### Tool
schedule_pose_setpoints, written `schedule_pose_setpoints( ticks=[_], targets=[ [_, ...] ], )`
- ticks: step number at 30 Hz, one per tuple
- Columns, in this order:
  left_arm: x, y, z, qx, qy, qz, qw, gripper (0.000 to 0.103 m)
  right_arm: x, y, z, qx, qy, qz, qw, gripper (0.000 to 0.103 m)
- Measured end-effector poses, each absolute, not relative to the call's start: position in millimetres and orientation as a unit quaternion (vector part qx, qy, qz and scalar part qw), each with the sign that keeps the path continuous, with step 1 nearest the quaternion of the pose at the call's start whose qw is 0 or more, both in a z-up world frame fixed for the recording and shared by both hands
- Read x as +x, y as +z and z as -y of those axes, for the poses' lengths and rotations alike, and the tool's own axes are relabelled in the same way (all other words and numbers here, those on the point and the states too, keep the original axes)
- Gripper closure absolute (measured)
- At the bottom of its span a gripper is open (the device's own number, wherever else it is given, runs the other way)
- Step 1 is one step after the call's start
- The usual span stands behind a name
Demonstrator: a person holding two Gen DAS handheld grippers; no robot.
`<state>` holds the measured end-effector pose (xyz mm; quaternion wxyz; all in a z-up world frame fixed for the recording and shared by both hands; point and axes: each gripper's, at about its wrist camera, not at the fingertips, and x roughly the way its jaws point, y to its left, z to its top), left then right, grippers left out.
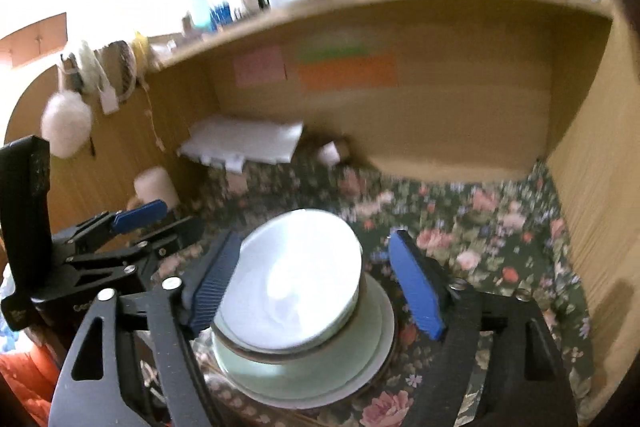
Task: Organize plates and bowls
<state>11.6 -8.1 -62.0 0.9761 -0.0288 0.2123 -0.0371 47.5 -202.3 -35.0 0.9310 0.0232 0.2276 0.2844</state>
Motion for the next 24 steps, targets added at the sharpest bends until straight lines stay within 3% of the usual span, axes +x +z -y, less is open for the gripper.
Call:
schedule_pose_setpoints(
  ticks=[7,13,24],
  targets=[
    [-25,-47,7,-0.035,-0.031,-0.143,0.989,0.011,16,-20,205,0.022,0.273,-0.167,0.947,0.013],
    [-51,-38,10,-0.028,-0.024,-0.111,0.993,0.003,-4,-14,206,0.021,0.268,-0.133,0.954,0.001],
    [-75,-35,13,-0.022,-0.025,-0.079,0.996,0.000,-22,-10,203,0.022,0.271,-0.116,0.955,0.000]
  ],
)
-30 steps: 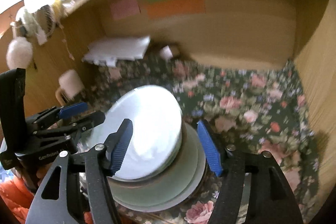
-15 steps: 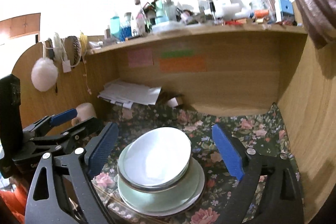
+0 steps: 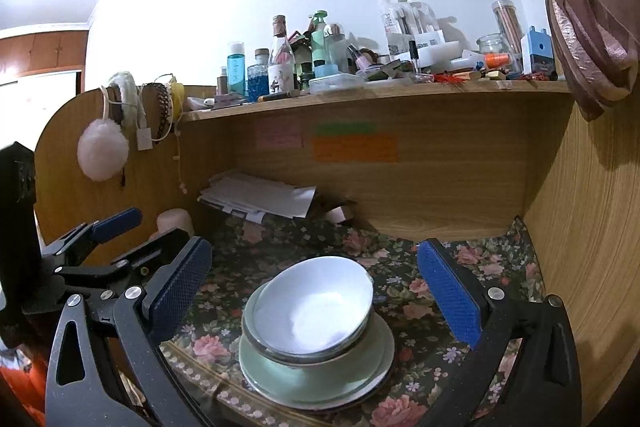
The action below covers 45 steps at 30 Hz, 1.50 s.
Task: Organize plates and bowls
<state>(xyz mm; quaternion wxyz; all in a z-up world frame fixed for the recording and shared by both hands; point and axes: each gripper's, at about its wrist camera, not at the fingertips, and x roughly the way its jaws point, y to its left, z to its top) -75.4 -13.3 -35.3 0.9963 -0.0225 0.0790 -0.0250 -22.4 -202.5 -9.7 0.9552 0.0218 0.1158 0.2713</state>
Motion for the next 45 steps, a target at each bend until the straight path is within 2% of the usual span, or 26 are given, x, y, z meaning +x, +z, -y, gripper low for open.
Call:
schedule_pose_setpoints(
  ticks=[45],
  targets=[
    [-71.0,-40.8,11.8,-0.026,-0.037,-0.090,0.995,0.000,-21.4,-11.3,202.6,0.040,0.288,-0.122,0.949,0.000]
  ],
)
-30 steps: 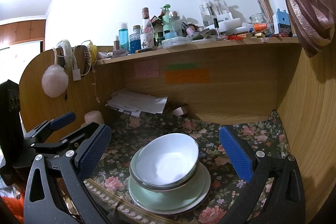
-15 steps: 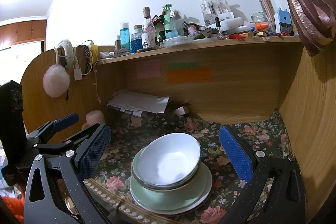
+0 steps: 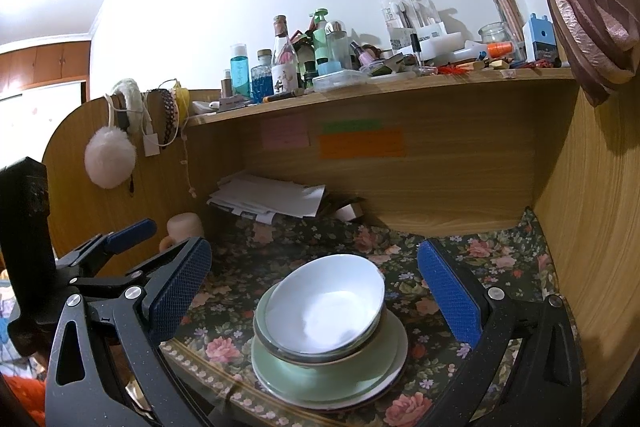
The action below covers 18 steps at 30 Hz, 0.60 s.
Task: Organize plates and bowls
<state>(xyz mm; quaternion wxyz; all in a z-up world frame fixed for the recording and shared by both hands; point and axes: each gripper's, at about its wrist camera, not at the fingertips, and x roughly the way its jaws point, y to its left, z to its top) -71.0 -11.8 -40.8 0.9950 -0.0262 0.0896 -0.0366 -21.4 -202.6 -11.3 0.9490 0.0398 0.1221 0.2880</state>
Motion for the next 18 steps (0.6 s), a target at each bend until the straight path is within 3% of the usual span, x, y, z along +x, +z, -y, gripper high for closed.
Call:
schedule_pose_setpoints(
  ticks=[18],
  targets=[
    [-69.2,-40.9,10.5,-0.031,-0.040,-0.093,0.994,0.000,-22.1,-10.8,201.9,0.042,0.290,-0.123,0.948,0.000]
  ],
)
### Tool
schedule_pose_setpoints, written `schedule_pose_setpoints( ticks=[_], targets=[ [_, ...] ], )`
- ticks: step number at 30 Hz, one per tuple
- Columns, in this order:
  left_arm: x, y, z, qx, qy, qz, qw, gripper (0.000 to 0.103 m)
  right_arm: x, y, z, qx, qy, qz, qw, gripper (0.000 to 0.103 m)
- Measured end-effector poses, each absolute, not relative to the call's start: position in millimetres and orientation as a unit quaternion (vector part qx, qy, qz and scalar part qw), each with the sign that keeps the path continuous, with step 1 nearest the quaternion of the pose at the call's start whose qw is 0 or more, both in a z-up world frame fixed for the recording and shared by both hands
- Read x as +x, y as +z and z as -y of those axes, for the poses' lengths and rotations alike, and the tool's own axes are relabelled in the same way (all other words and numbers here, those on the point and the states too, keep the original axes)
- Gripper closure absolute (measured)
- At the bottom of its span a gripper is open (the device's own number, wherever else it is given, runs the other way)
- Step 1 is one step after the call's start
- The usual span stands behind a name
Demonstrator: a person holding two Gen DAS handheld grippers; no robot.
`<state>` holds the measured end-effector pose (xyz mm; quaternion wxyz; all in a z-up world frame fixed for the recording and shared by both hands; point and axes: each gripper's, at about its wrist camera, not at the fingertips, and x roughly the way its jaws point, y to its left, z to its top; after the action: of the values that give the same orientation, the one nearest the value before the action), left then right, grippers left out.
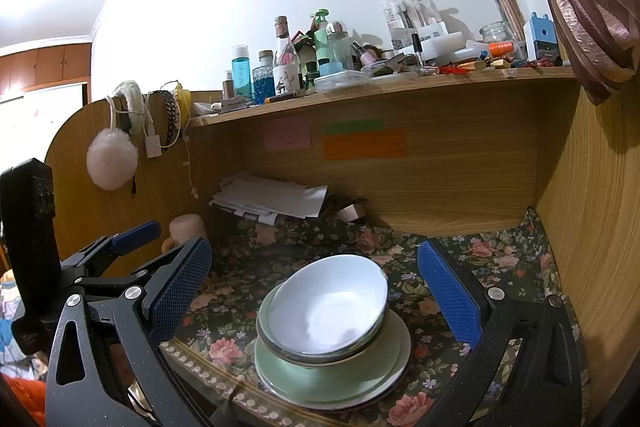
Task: Organize plates and bowls
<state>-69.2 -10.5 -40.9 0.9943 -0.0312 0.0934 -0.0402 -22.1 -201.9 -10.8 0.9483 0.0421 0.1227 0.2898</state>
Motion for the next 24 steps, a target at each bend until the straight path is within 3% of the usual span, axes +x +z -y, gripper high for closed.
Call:
schedule_pose_setpoints(
  ticks=[24],
  targets=[
    [-58,-43,10,-0.039,-0.048,-0.107,0.992,0.000,-18,-14,195,0.050,0.280,-0.131,0.950,0.000]
  ],
)
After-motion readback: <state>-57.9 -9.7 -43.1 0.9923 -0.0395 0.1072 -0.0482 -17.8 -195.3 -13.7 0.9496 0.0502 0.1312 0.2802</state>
